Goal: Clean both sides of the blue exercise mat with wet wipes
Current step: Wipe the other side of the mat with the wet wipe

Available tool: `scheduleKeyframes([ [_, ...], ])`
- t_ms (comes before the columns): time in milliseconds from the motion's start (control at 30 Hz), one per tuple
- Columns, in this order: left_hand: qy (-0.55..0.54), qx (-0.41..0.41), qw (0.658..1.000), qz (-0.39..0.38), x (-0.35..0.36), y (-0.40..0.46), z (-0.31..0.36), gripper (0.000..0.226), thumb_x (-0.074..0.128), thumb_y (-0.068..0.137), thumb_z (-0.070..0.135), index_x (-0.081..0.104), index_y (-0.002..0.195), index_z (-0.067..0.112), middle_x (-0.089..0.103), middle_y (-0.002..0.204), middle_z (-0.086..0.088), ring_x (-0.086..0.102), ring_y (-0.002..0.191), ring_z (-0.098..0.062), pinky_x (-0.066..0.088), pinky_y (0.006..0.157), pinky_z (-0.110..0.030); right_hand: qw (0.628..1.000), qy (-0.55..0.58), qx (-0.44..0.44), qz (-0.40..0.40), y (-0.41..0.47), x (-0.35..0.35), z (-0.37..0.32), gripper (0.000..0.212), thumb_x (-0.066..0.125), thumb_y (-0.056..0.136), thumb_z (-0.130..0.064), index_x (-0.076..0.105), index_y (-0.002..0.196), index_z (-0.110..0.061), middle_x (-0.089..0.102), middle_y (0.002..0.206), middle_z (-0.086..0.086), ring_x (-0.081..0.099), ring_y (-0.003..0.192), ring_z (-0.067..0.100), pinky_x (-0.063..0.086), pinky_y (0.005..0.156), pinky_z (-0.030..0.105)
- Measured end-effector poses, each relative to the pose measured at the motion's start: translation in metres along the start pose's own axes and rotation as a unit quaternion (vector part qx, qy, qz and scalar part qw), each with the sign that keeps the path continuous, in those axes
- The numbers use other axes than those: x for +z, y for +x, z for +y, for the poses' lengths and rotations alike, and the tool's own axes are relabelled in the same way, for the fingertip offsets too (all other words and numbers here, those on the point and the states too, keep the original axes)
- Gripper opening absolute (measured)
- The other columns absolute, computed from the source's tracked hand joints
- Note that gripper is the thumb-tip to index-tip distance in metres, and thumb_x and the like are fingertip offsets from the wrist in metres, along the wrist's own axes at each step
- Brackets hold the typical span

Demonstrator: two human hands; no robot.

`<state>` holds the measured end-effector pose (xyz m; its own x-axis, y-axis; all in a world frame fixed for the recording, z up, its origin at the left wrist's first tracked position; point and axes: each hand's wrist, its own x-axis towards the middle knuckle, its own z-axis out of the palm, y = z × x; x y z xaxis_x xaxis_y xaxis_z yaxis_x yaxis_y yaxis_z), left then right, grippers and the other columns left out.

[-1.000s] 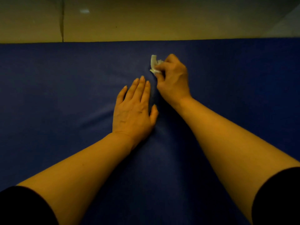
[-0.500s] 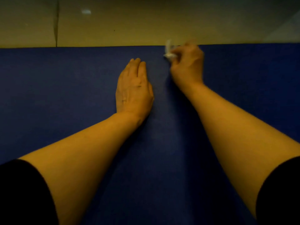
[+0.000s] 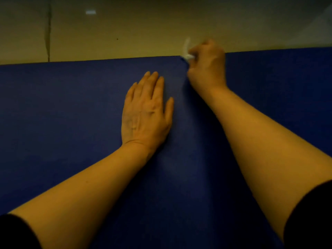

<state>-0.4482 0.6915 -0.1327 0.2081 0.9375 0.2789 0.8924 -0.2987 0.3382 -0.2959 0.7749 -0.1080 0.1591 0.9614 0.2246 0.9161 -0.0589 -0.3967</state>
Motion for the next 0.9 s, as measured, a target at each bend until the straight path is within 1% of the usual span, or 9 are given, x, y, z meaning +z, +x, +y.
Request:
scheduleKeyframes([
  [67,0.016,0.028,0.999,-0.024,0.000,0.000,0.001,0.061,0.039,0.096,0.047,0.046,0.141,0.006,0.043,0.148,-0.011,0.034,0.141,-0.026,0.026,0.116,-0.043,0.995,-0.016,0.086,0.039,0.000,-0.007,0.016,0.019,0.052,0.089,-0.009,0.067,0.099,-0.005,0.056,0.114,0.013,0.056,0.099,0.029,0.025,0.062,0.020],
  [133,0.037,0.040,0.997,-0.046,0.000,-0.001,0.001,0.069,0.037,0.093,0.055,0.043,0.145,0.010,0.039,0.152,-0.008,0.030,0.143,-0.023,0.023,0.117,-0.043,0.993,-0.010,0.100,0.054,-0.005,-0.002,0.006,0.020,0.052,0.088,-0.008,0.067,0.100,-0.003,0.055,0.117,0.013,0.056,0.099,0.029,0.027,0.064,0.019],
  [233,0.058,0.052,0.995,-0.066,0.000,0.000,0.001,0.072,0.034,0.092,0.058,0.036,0.148,0.014,0.034,0.154,-0.008,0.025,0.145,-0.022,0.021,0.118,-0.044,0.998,0.052,0.002,0.023,-0.013,0.010,-0.021,0.017,0.055,0.089,-0.008,0.068,0.096,-0.001,0.055,0.108,0.014,0.057,0.091,0.028,0.024,0.063,0.015],
  [333,0.066,0.057,0.994,-0.067,0.000,0.000,0.001,0.068,0.032,0.094,0.059,0.035,0.149,0.020,0.032,0.155,-0.008,0.024,0.145,-0.022,0.020,0.118,-0.045,0.999,0.019,-0.047,0.003,-0.006,0.001,0.003,0.020,0.055,0.091,-0.014,0.068,0.102,-0.005,0.057,0.107,0.015,0.056,0.091,0.030,0.024,0.061,0.023],
  [467,0.069,0.056,0.994,-0.068,0.000,0.000,0.001,0.067,0.030,0.094,0.060,0.037,0.148,0.022,0.033,0.155,-0.009,0.025,0.145,-0.023,0.022,0.117,-0.047,0.991,-0.015,0.112,0.070,0.011,-0.025,0.067,0.017,0.047,0.084,-0.004,0.064,0.088,-0.004,0.061,0.101,0.012,0.053,0.083,0.023,0.030,0.063,0.021],
  [567,0.076,0.053,0.993,-0.073,0.001,0.000,0.002,0.067,0.028,0.094,0.060,0.036,0.149,0.022,0.032,0.155,-0.008,0.025,0.145,-0.023,0.022,0.117,-0.047,0.984,-0.008,0.153,0.088,0.009,-0.018,0.055,0.021,0.047,0.083,-0.001,0.064,0.096,-0.001,0.057,0.114,0.012,0.055,0.098,0.026,0.035,0.073,0.024],
  [767,0.079,0.050,0.992,-0.084,0.000,0.000,0.001,0.067,0.029,0.094,0.061,0.034,0.150,0.025,0.030,0.156,-0.007,0.022,0.146,-0.020,0.020,0.118,-0.045,0.996,0.061,-0.056,0.031,-0.022,0.002,0.000,0.020,0.055,0.089,-0.008,0.067,0.105,-0.002,0.056,0.100,0.018,0.056,0.082,0.033,0.028,0.062,0.020],
  [833,0.073,0.048,0.993,-0.080,-0.001,0.001,0.001,0.067,0.029,0.093,0.062,0.036,0.149,0.025,0.031,0.156,-0.006,0.023,0.146,-0.021,0.020,0.117,-0.045,0.999,0.030,-0.027,0.030,-0.014,-0.009,0.026,0.021,0.056,0.092,-0.015,0.068,0.106,-0.004,0.056,0.105,0.018,0.056,0.088,0.033,0.027,0.062,0.022],
  [900,0.067,0.048,0.993,-0.079,-0.001,0.001,0.001,0.067,0.029,0.093,0.062,0.037,0.148,0.024,0.033,0.155,-0.006,0.025,0.145,-0.021,0.021,0.117,-0.045,0.996,0.010,0.066,0.057,-0.007,-0.025,0.057,0.020,0.056,0.092,-0.014,0.068,0.104,-0.003,0.054,0.114,0.018,0.055,0.097,0.031,0.035,0.072,0.024],
])
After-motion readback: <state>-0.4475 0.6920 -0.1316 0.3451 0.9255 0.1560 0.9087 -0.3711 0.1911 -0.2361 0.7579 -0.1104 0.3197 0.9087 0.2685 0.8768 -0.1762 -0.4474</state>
